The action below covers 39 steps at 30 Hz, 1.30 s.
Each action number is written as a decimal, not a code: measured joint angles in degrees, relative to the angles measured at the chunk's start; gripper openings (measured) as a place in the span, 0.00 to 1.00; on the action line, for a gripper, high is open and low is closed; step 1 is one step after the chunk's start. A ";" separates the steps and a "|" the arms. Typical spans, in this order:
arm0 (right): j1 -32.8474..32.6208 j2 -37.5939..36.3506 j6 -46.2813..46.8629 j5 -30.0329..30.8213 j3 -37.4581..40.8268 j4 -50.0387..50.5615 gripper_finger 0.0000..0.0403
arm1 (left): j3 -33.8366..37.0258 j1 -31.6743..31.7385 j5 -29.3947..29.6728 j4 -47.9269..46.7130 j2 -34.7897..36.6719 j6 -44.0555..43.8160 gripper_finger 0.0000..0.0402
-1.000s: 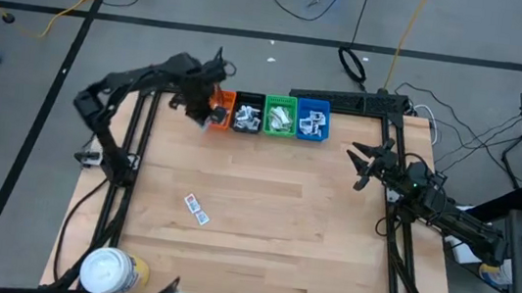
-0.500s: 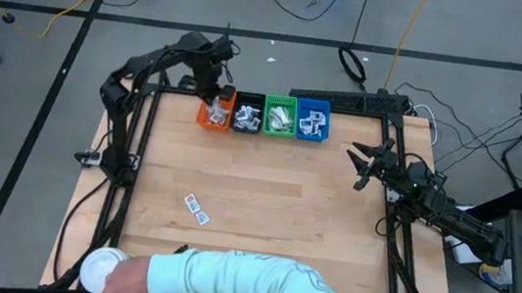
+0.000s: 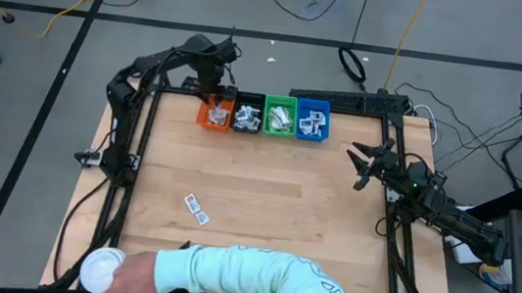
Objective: Pick & Place First Aid Supplies
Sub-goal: Put the red packet into the orange bin
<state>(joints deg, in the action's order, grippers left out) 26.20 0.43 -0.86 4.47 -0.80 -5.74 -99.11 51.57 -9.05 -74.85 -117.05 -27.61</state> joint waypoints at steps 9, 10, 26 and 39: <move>0.02 0.02 0.00 0.00 0.01 0.00 0.35 | 0.00 0.22 0.05 -1.36 0.72 -0.98 0.57; 0.02 0.01 0.02 -0.02 0.00 0.00 0.35 | 0.01 -0.01 0.10 -1.58 0.76 -0.97 0.57; 0.01 0.01 0.01 0.00 0.01 0.02 0.35 | 23.71 -15.98 -1.19 13.09 18.45 -12.98 0.58; 0.00 0.00 0.00 -0.02 0.00 0.02 0.35 | 44.10 -34.48 -1.47 18.15 33.19 -32.66 0.58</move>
<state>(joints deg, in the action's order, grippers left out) 26.20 0.43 -0.86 4.45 -0.80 -5.72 -55.01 17.09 -10.52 -56.70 -83.87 -60.26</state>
